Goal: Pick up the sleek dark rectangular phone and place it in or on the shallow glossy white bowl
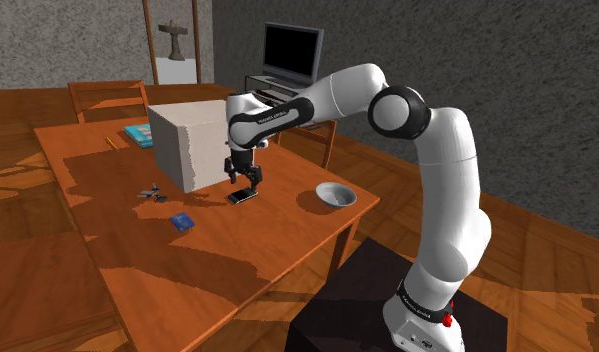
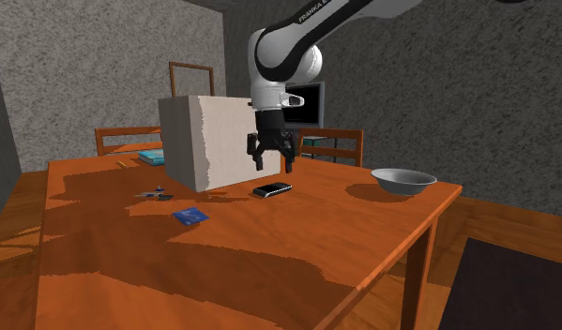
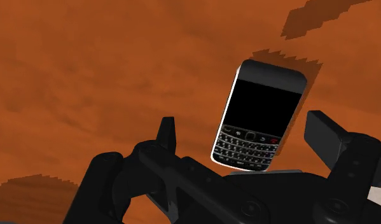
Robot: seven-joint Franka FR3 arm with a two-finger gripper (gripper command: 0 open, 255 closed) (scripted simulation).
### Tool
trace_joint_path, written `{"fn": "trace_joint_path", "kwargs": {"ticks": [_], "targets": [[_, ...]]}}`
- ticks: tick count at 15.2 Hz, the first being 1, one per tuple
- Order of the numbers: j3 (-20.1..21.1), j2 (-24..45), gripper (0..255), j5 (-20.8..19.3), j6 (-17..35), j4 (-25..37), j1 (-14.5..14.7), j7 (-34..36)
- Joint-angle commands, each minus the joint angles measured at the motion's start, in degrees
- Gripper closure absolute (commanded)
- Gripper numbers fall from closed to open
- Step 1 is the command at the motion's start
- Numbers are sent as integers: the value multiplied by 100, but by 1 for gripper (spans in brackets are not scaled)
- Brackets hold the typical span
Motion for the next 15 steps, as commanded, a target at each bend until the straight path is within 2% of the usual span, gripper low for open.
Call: {"fn": "trace_joint_path", "kwargs": {"ticks": [1,2,3,10,15], "targets": [[-135,448,0,-1,-62,503,62,361],[-203,671,0,12,-109,773,85,514],[-209,684,0,15,-112,789,88,522],[-260,926,0,-59,337,577,96,569],[-260,926,0,-59,337,577,96,569]]}}
